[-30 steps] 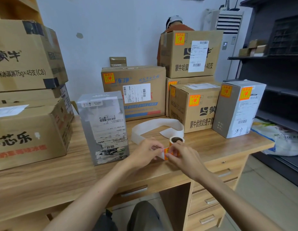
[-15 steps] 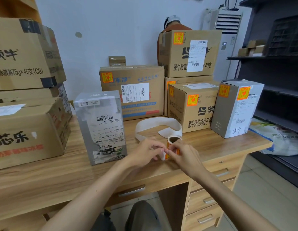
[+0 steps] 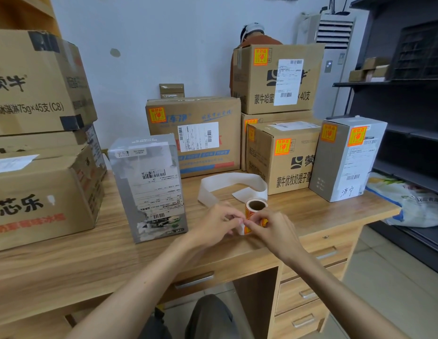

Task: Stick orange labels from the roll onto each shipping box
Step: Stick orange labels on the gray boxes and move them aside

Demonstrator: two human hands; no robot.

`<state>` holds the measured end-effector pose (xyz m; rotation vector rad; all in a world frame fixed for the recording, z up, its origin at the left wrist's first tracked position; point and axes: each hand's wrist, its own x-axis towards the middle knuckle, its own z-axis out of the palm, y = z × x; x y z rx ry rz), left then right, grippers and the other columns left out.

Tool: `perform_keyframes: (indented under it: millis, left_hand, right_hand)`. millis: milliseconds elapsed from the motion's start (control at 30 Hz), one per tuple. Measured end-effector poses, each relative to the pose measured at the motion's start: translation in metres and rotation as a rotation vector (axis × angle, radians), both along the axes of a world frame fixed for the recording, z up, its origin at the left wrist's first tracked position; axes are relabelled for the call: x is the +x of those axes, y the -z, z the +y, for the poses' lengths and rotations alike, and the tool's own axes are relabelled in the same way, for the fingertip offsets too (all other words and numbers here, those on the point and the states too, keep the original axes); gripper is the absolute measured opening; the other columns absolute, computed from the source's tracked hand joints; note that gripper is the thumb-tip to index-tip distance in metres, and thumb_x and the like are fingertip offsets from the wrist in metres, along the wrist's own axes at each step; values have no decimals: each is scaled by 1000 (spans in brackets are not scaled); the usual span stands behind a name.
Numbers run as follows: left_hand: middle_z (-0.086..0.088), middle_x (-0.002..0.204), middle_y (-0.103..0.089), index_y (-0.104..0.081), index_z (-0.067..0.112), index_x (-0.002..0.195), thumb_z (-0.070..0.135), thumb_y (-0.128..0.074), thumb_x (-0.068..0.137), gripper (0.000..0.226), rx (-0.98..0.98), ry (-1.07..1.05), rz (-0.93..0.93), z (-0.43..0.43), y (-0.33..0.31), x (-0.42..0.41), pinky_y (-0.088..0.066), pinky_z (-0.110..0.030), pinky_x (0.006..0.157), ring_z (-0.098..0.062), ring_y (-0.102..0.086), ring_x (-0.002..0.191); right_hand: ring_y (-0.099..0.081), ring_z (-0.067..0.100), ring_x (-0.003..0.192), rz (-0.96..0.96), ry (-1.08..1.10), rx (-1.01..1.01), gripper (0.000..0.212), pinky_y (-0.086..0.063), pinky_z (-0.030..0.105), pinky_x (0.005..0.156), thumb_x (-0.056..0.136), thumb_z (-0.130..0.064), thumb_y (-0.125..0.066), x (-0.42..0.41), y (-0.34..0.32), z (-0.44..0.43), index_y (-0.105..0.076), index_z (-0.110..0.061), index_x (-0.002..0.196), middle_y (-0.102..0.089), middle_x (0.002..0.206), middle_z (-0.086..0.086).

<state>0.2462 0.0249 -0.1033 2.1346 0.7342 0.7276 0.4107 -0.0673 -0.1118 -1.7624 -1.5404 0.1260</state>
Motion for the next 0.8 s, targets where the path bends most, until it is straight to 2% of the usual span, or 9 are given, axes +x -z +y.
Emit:
perform_keyframes:
  millis: [167, 400, 600, 800]
  left_hand:
    - [2, 102, -59, -79, 20, 99, 16, -62, 100, 17, 3, -9, -3, -3, -4, 2, -62, -41, 80, -21, -67, 90]
    - [3, 105, -61, -79, 19, 104, 17, -62, 100, 18, 32, -19, 16, -1, -3, 3, -61, -44, 79, -21, -66, 92]
    - [6, 103, -59, -80, 25, 100, 20, -63, 99, 17, 33, -41, 8, 3, 0, 4, -60, -46, 76, -23, -65, 90]
    - [11, 95, -64, -79, 33, 90, 32, -72, 92, 8, 51, -78, -27, 5, 5, 6, -59, -48, 80, -14, -64, 89]
  right_hand:
    - [-63, 13, 82, 3, 16, -1, 17, -50, 36, 70, 88, -46, -67, 0, 0, 1, -73, -31, 81, -70, 83, -11]
    - [-65, 16, 84, 24, 24, -12, 12, -51, 38, 71, 88, -41, -67, 0, 1, 2, -74, -32, 83, -72, 86, -9]
    - [-63, 14, 80, 101, 19, -2, 9, -53, 40, 73, 85, -33, -67, 0, 3, 2, -72, -30, 78, -70, 81, -12]
    - [-62, 10, 79, 210, 26, 21, 11, -52, 41, 75, 84, -30, -69, -1, 3, 3, -68, -29, 74, -69, 79, -13]
